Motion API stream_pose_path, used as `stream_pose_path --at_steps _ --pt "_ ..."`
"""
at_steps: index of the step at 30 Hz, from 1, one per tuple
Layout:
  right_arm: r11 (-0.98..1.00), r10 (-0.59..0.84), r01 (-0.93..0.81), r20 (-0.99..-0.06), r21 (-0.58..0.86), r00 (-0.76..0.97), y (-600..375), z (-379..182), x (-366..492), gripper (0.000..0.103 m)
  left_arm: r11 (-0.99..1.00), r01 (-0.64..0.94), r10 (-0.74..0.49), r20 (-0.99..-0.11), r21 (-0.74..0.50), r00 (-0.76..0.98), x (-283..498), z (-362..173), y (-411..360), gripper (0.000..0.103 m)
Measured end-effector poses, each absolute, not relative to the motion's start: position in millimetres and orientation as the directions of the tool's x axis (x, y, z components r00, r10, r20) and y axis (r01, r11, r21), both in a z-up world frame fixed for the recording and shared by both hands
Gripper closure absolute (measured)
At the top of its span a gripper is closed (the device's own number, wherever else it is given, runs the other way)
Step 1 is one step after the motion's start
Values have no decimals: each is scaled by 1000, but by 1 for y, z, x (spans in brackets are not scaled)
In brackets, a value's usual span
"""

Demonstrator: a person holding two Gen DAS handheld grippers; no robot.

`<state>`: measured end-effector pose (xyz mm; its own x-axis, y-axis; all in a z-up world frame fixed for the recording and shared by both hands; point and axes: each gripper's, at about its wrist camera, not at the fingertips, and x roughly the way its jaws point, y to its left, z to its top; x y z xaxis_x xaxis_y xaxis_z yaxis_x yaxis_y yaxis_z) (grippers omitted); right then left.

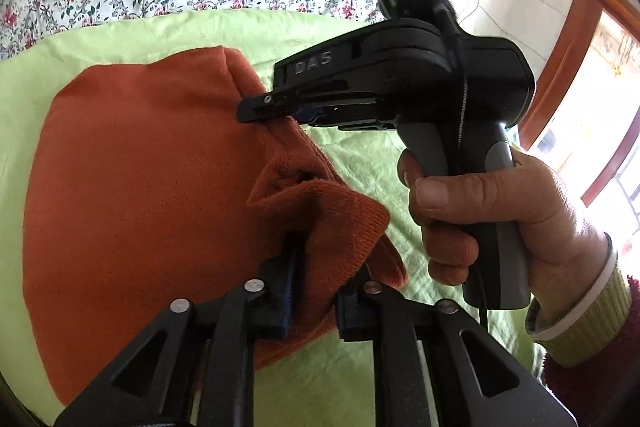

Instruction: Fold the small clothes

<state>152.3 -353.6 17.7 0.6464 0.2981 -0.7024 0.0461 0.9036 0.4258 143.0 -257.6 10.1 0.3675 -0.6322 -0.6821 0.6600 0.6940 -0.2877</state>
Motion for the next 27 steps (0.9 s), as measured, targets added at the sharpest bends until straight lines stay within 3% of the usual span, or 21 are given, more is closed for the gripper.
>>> stream_pose_path --at_steps 2,5,6,7,8,9,16,21,24,27 --pt "900 295 53 -692 433 659 -356 20 145 83 683 663 -645 -678 -307 351 142 13 -249 77" --pt "900 259 86 -682 428 683 -360 26 128 71 669 664 -666 -666 -333 337 136 22 -225 69" --pt "896 255 91 -673 435 695 -362 28 122 51 666 665 -672 -659 -338 338 135 27 -218 66" --pt "889 254 96 -657 447 710 -364 30 114 31 671 660 -672 -654 -339 347 132 31 -210 53" --pt "885 254 97 -647 455 719 -365 31 108 22 684 648 -666 -648 -334 369 131 35 -200 40" --pt "880 256 96 -634 465 729 -366 32 102 18 703 630 -657 -640 -329 399 132 38 -188 37" --pt "873 306 68 -649 483 696 -357 21 91 16 793 459 -598 -661 -402 454 186 27 -124 31" --pt "892 282 91 -702 443 654 -349 12 100 16 789 365 -612 -687 -494 393 229 -3 -104 29" --pt "877 347 44 -695 478 629 -346 7 109 16 793 309 -608 -710 -524 355 251 -25 -103 27" --pt "879 344 65 -722 473 600 -344 -1 120 16 761 277 -649 -691 -587 319 272 -40 -104 27"
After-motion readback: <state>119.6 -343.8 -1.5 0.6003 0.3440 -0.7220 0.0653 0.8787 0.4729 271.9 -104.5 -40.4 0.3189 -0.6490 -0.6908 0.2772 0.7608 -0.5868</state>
